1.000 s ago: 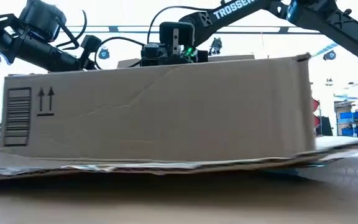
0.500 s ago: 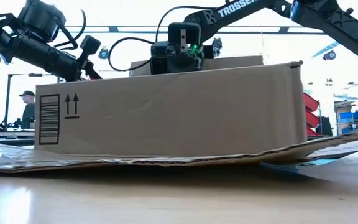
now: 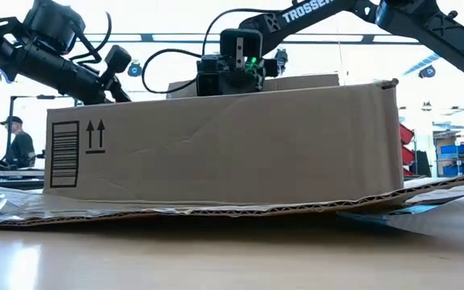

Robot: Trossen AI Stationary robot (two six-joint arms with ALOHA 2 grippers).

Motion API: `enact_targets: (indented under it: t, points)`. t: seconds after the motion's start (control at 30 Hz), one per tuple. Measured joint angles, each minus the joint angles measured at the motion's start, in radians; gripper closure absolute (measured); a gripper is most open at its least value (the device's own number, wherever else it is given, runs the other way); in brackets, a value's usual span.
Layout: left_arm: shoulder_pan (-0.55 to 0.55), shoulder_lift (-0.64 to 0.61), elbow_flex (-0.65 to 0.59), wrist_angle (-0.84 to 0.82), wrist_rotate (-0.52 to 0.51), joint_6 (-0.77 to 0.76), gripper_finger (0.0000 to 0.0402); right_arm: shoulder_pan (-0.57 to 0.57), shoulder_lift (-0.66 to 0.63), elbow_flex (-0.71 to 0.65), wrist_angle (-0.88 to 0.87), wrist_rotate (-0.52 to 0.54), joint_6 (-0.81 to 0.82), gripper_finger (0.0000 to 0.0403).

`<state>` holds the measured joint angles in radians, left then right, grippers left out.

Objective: Unpack boxes
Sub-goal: Break down the box using the red cutter

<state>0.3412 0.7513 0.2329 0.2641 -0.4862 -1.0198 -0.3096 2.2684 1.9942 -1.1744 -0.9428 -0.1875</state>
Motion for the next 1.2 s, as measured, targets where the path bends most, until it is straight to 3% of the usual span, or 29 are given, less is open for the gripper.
enact_targets:
  t: [0.4,0.57,0.77,1.07,1.2]
  points:
    - [0.001,0.0,0.0,-0.012,-0.045,0.035,0.0373,-0.003,0.0,0.001,-0.007,-0.027,0.0,0.0402]
    - [0.002,0.0,0.0,-0.012,0.003,0.035,0.0373,-0.009,-0.001,0.001,-0.006,-0.015,0.005,0.0402]
    - [0.002,0.001,-0.002,-0.022,0.16,-0.008,0.0373,-0.038,-0.002,0.001,-0.009,0.043,0.033,0.0402]
    - [0.001,0.0,-0.002,-0.026,0.512,-0.123,0.0373,-0.107,-0.004,0.002,0.014,0.143,0.053,0.0403]
    - [0.0,-0.001,-0.002,-0.029,0.588,-0.147,0.0373,-0.132,-0.004,0.002,0.071,0.161,0.096,0.0403]
